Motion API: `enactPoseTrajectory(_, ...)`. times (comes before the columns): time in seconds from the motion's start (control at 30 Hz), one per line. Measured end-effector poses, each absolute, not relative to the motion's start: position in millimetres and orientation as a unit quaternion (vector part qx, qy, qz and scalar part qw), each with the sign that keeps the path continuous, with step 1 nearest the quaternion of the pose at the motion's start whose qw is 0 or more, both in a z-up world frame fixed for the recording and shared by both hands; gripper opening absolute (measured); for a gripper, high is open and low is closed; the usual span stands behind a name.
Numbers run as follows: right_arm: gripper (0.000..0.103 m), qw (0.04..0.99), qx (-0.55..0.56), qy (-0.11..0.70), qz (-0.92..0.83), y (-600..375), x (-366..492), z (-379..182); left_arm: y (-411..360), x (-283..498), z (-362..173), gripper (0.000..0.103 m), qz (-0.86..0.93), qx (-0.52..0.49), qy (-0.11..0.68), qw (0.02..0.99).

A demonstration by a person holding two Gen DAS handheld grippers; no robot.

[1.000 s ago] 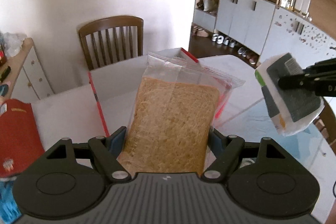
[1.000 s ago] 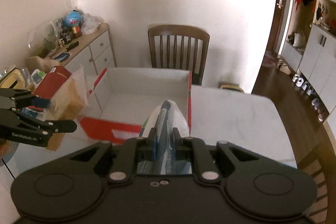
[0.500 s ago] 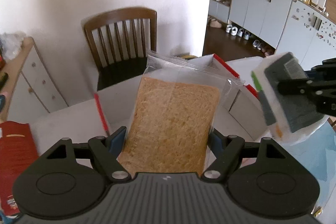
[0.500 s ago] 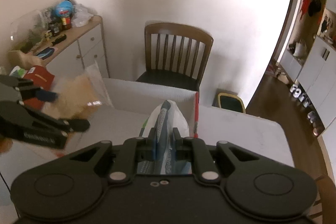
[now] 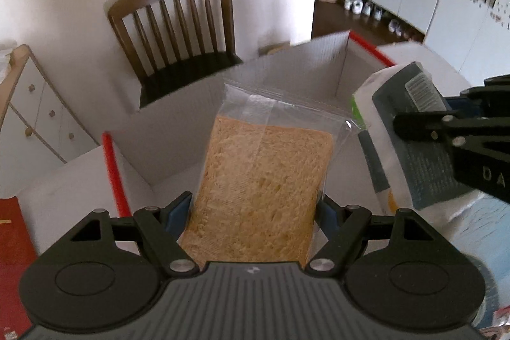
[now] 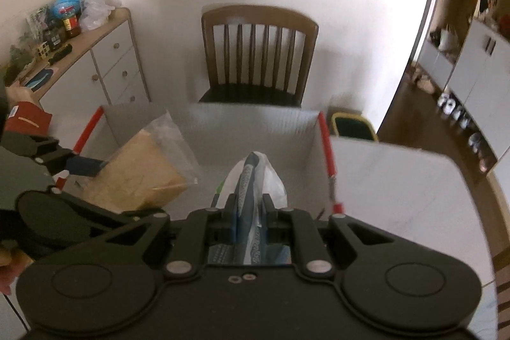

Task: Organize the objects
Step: 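Carry the bread and wipes packet with both tools over the red box, then open both tools to drop the bread and wipes packet into the box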

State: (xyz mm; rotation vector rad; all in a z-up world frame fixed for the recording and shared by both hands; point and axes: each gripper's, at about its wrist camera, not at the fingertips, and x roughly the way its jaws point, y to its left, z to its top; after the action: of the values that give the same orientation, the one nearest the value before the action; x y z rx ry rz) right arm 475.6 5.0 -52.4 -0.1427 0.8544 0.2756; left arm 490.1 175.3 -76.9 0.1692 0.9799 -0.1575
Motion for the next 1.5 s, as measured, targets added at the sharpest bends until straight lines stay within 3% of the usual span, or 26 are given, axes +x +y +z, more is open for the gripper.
enactPoseTrajectory(0.47, 0.019, 0.877, -0.077, 0.461, 0.112, 10, 479, -101, 160, 524, -118, 0.080, -0.112, 0.111, 0.536, 0.830)
enactPoseTrajectory(0.67, 0.031, 0.871, -0.084, 0.472, 0.107, 6, 481, -106, 162, 528, -124, 0.080, -0.125, 0.100, 0.561, 0.812)
enactPoseTrajectory(0.8, 0.037, 0.871, -0.082, 0.470, 0.112, 4, 481, -100, 165, 527, -122, 0.081, -0.130, 0.092, 0.555, 0.817)
enactPoseTrajectory(0.9, 0.046, 0.876, -0.093, 0.458, 0.116, 6, 477, -94, 170, 526, -117, 0.082, -0.127, 0.083, 0.543, 0.826)
enactPoseTrajectory(0.97, 0.053, 0.878, -0.101, 0.454, 0.115, 4, 473, -91, 173, 526, -114, 0.090, -0.124, 0.080, 0.538, 0.830)
enactPoseTrajectory(1.5, 0.057, 0.897, -0.099, 0.408, 0.138, -22, 431, -36, 179, 494, -49, 0.092, -0.116, 0.068, 0.474, 0.870)
